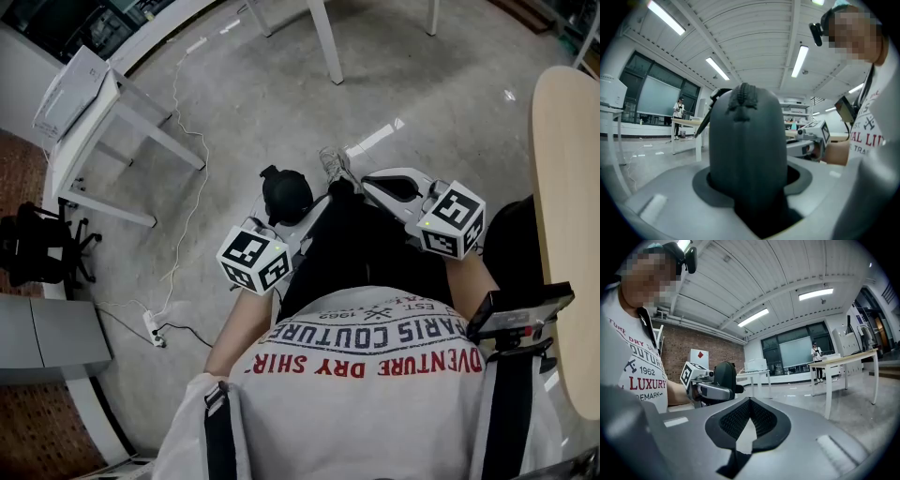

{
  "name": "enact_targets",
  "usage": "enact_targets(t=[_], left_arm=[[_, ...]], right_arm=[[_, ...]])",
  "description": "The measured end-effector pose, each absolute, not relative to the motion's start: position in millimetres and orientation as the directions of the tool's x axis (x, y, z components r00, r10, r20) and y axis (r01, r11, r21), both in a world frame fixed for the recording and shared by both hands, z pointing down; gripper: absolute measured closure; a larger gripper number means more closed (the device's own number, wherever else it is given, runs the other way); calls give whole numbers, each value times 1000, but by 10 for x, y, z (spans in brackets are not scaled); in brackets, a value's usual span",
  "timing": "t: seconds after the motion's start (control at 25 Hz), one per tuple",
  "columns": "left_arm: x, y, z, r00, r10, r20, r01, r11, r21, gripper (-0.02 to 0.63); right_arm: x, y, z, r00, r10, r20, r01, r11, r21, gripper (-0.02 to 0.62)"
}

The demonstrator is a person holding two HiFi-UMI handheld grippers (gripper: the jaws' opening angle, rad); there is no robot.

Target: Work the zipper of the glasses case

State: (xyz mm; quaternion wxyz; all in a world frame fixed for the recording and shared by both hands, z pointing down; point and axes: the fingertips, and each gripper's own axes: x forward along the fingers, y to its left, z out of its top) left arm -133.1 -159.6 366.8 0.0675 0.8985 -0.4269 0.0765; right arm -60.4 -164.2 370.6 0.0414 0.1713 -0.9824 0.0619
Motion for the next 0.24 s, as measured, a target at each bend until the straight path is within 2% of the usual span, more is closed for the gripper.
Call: enact_targets(t=[0.24], left_arm=[[-1346,-1560,3640,626,-755,195,-776,-628,57,360]], right_arm=[[-640,-1608,3672,-940,-326,103,-336,936,-104,595]])
